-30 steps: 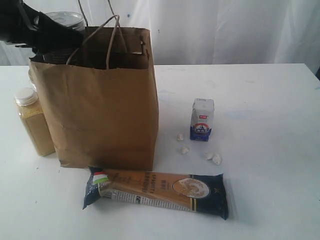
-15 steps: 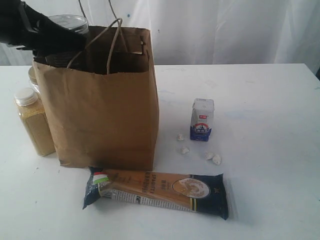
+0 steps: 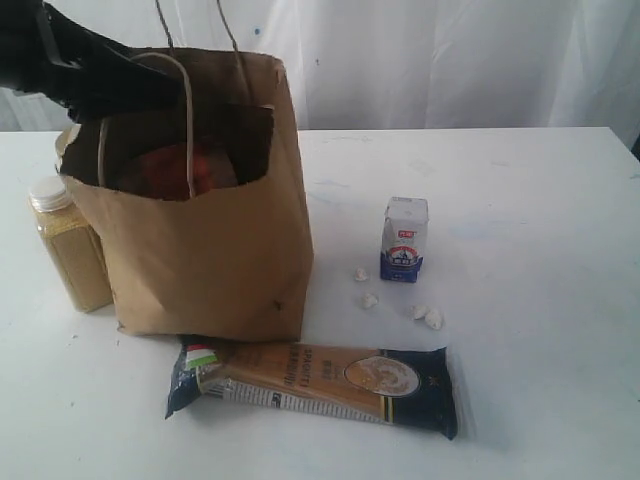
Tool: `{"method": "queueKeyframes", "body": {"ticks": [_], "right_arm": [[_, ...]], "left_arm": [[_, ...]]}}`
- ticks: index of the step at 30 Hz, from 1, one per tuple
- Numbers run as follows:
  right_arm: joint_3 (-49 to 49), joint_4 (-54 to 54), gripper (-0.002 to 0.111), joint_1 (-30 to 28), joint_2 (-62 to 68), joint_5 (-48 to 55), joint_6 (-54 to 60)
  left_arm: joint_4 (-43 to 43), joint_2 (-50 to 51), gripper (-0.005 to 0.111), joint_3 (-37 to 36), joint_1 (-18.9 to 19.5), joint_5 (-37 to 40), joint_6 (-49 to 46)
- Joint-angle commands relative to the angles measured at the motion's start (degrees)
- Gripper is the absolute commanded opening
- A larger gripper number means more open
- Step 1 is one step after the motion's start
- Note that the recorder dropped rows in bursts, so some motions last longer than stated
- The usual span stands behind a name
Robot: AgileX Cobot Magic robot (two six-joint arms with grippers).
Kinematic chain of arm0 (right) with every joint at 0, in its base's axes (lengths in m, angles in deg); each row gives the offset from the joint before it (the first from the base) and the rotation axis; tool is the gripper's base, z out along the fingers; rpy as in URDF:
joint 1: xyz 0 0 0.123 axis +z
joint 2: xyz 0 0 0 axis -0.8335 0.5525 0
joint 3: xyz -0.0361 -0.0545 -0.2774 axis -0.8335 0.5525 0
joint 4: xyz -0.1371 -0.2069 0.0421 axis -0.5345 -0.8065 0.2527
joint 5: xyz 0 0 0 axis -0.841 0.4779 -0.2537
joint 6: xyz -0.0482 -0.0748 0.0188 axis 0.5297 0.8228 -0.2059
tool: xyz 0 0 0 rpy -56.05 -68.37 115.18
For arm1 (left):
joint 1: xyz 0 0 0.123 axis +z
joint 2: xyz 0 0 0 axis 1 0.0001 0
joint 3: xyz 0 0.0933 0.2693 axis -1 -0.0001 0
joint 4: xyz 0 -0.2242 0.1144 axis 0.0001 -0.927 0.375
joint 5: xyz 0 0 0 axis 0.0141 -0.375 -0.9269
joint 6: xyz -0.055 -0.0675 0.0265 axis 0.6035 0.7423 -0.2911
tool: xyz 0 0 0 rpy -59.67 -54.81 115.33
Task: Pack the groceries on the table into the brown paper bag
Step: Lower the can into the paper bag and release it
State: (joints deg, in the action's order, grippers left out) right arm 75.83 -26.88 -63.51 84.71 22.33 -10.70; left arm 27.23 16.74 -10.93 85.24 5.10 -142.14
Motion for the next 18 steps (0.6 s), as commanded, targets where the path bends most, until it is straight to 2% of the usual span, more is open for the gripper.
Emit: {"method": "queueKeyframes", "body": {"ticks": [1, 13, 18], "right_arm": [[0.0, -0.2, 0.0, -0.3, -0.2, -0.2, -0.1], [0.0, -0.2, 0.0, -0.3, -0.2, -0.2, -0.1], [0.0, -0.2, 0.0, -0.3, -0.2, -0.2, -0.1]], "left_arm": [[-1.8, -0.4, 0.105, 0.1, 0.0, 1.9, 0.4], [-1.6, -0.4, 0.105, 0.1, 0.0, -0.8, 0.0], [-0.3, -0.6, 0.105, 0.1, 0.0, 0.5, 0.0]]}}
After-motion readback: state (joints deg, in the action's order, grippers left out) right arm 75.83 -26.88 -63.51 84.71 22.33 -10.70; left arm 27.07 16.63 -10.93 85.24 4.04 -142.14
